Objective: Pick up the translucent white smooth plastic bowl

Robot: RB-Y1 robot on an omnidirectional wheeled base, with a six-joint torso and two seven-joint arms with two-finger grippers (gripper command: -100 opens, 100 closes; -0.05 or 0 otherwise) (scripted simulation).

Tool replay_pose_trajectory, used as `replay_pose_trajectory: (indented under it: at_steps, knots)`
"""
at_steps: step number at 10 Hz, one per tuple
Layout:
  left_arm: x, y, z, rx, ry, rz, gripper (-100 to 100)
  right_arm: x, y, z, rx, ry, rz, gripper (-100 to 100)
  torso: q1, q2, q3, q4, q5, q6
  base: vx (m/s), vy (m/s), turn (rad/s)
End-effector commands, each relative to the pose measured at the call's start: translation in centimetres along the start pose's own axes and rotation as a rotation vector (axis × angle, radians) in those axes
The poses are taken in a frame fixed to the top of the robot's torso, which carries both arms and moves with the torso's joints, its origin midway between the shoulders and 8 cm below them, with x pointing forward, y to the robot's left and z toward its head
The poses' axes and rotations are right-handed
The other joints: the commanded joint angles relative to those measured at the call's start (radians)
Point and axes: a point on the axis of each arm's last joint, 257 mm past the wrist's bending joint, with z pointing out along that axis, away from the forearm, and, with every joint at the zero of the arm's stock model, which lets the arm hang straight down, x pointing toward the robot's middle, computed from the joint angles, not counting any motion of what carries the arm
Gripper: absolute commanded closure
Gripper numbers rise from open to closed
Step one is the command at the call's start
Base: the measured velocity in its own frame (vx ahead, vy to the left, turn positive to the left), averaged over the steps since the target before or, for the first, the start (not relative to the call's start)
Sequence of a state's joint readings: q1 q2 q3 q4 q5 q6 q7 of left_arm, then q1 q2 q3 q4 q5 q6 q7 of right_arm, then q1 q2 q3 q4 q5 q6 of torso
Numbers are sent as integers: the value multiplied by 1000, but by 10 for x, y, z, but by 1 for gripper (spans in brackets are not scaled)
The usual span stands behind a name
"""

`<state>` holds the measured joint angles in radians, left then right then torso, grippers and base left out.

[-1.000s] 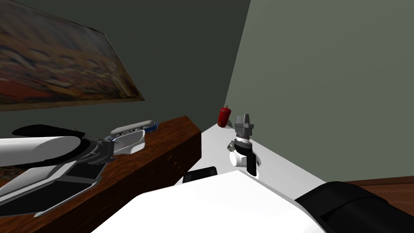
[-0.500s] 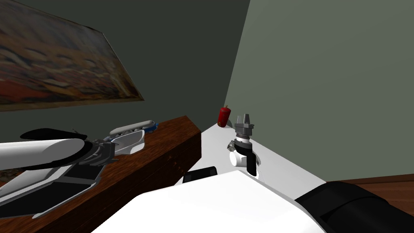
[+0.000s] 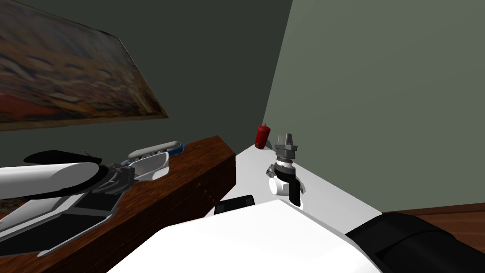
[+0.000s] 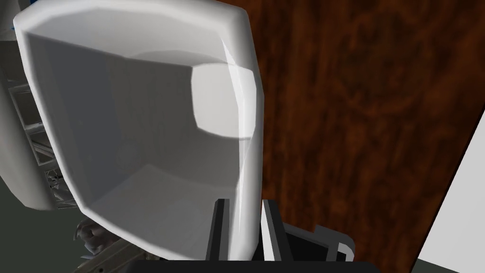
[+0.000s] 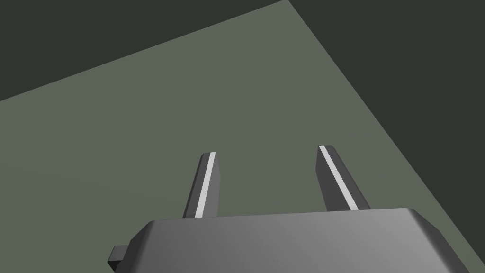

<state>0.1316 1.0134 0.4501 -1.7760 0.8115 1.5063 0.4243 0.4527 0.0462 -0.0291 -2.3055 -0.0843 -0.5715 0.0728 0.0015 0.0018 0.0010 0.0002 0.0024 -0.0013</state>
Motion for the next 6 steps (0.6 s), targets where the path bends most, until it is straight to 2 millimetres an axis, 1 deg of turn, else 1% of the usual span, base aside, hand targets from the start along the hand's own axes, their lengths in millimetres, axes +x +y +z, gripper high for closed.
replay_pose_trajectory:
  at_steps: [1,2,3,4,5,6]
  knots:
    - [0,0,0,0,0,0,100,0,0,0,0,0,0,0,0,0,0,0,0,0,0,0,0]
    - [0,0,0,0,0,0,0,0,0,0,0,0,0,0,0,0,0,0,0,0,0,0,0]
    - [5,-3,-11,3,4,3,100,0,0,0,0,0,0,0,0,0,0,0,-1,0,11,-5,19]
    - [6,-4,-15,3,5,5,100,0,0,0,0,0,0,0,-2,0,0,1,-2,0,7,-10,27]
    - [4,-3,-12,4,5,5,100,0,0,0,0,0,0,0,-3,0,1,1,-2,0,0,0,0]
    - [4,-3,-12,3,5,4,0,0,0,0,0,0,0,0,-2,1,1,1,-2,0,0,0,0]
